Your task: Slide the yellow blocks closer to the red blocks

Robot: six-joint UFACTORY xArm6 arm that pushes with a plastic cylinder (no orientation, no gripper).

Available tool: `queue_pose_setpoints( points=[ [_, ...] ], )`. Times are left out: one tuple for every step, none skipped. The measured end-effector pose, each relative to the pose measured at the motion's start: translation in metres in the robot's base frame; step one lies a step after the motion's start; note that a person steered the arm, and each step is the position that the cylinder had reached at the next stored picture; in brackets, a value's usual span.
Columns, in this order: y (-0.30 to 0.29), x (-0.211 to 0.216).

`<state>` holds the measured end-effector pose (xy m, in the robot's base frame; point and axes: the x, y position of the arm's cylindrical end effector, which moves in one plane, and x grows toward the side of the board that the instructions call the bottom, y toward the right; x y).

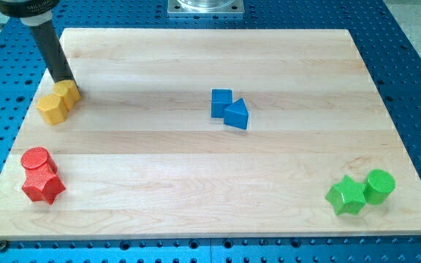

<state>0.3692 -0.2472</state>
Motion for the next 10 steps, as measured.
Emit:
queue_pose_setpoints(
  points=[
    [0.0,0.058],
    [0.008,0.056],
    [-0.013,0.056],
    [-0.014,0.101],
    [-0.002,0.106],
    [0.006,0.036],
    [0.04,0.031],
    [0.038,0.091],
    [0.053,0.109],
    [0.089,0.092]
  ],
)
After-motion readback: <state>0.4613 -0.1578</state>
